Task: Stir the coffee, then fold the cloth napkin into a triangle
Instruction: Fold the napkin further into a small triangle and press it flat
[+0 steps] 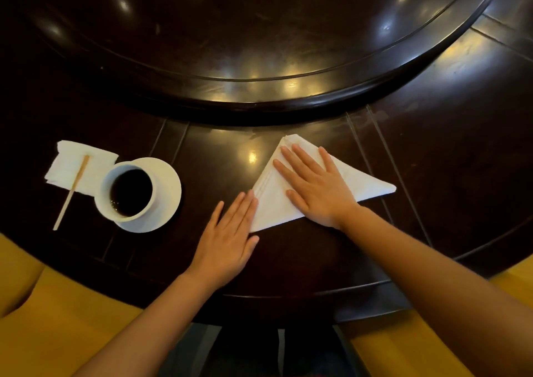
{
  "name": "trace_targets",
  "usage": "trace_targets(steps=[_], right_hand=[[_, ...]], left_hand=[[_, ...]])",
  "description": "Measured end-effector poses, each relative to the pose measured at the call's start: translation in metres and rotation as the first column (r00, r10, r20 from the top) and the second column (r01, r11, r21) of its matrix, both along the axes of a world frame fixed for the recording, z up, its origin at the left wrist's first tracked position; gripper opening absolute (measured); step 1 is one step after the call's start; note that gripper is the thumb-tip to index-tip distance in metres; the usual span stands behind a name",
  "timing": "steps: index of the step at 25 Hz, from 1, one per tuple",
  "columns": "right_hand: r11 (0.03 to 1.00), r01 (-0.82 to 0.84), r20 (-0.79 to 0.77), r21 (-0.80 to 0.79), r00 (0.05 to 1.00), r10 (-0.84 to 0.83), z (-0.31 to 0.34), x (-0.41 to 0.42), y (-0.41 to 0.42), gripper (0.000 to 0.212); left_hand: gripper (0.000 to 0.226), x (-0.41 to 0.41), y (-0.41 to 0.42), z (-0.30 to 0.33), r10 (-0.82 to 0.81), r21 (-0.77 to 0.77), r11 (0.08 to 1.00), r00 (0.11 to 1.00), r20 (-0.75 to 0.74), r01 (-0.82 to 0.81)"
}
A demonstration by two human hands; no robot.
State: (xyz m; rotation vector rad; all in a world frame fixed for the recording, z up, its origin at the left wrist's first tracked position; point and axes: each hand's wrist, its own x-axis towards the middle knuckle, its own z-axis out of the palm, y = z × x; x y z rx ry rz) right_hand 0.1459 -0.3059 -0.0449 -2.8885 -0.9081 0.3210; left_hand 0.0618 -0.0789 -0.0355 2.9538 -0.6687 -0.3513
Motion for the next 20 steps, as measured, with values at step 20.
trace_targets(steps=[20], right_hand=[[0.836, 0.401, 0.142, 0.376, 0.866, -0.479, 0.029, -0.014, -0.052, 0.048]], left_hand=[[0.044, 0.024, -0.023, 0.027, 0.013, -0.268, 0.963, 0.999, 0.037, -0.003]])
